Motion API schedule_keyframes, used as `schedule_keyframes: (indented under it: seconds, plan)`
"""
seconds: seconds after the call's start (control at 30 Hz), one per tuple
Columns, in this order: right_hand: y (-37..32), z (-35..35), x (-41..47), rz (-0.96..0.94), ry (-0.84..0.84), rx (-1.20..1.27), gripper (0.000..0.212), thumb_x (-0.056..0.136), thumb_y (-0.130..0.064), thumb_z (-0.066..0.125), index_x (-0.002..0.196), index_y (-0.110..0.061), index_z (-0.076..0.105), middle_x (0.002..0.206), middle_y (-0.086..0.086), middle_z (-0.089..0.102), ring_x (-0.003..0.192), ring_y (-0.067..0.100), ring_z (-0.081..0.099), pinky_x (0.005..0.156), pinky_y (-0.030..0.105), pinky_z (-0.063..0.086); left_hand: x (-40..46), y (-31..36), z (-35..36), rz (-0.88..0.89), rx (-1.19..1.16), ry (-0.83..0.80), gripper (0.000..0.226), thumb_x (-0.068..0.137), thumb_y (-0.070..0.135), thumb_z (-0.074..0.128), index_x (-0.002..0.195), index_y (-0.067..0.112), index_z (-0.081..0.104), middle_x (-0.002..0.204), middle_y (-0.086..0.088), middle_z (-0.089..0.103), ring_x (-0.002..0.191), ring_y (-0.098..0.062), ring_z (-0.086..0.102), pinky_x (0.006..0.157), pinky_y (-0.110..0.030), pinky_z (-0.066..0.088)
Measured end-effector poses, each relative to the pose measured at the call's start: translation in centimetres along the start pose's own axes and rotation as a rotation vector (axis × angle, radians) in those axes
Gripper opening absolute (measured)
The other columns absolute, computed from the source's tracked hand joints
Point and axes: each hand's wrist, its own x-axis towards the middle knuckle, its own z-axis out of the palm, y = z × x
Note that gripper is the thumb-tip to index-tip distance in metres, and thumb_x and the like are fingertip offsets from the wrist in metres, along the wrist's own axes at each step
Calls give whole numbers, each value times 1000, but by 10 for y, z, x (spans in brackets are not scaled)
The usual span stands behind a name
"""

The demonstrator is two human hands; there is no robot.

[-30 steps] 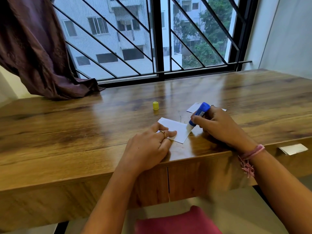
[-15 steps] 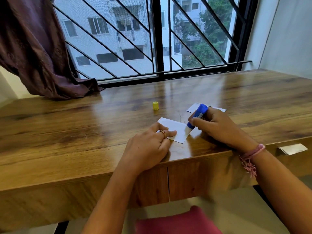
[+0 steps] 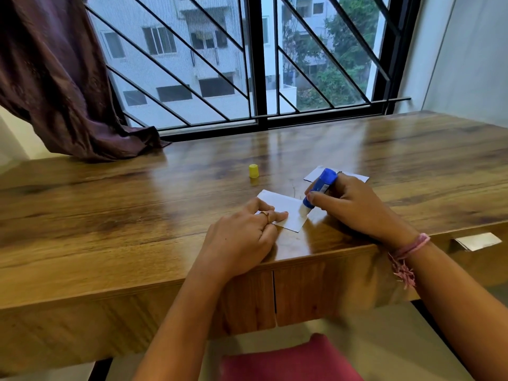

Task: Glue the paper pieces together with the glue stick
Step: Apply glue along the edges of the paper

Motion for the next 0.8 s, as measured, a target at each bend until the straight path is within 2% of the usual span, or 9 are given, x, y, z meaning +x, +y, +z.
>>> schedule_keyframes:
  seconds: [0.1,0.17,0.27,0.37,0.5,0.67,0.8]
  plan:
    - [-1,0,-2,-31,-48,22,8,87,-21,64,83,-19,71,62,-1,53,51,4,46,52,14,35,0,-1,0,-5,-11,9,38,96,41,30,128,52,47,137,29,38,118,-8,50,91,-35,45]
    - [0,0,-1,-31,-15,18,11,84,-28,64,81,-20,71,65,10,56,53,8,47,51,16,35,0,-2,1,-5,-10,11,39,95,41,30,127,53,47,137,29,38,117,-8,50,92,-36,45]
    - [-2,1,-2,-59,-12,-6,17,79,-34,61,82,-21,72,78,19,63,67,27,56,60,26,41,0,-1,0,-3,-7,6,39,95,42,28,128,53,47,137,29,38,117,-8,50,91,-35,44]
    - [-4,1,-6,-105,-66,13,20,78,-36,59,86,-22,72,84,20,64,76,31,59,72,39,46,1,-1,1,-6,0,5,42,92,45,26,128,53,46,137,28,38,116,-9,51,89,-35,45]
    - [-3,1,-3,-105,-17,6,15,84,-29,63,86,-17,72,80,21,63,75,34,57,66,33,42,0,-1,0,-4,-6,6,39,95,42,28,128,53,47,137,28,38,116,-9,50,90,-36,44]
    - [-6,2,-7,-115,-91,17,22,77,-38,58,86,-23,71,79,19,64,73,29,58,70,38,45,0,0,0,-1,-3,10,38,96,39,31,128,52,47,137,27,38,116,-9,50,89,-34,44]
    - [-5,2,-4,-116,-45,7,3,83,-32,65,81,-30,66,76,19,61,69,29,56,64,35,42,0,0,0,-1,-2,11,38,96,39,31,128,52,47,137,27,38,116,-8,50,88,-34,44]
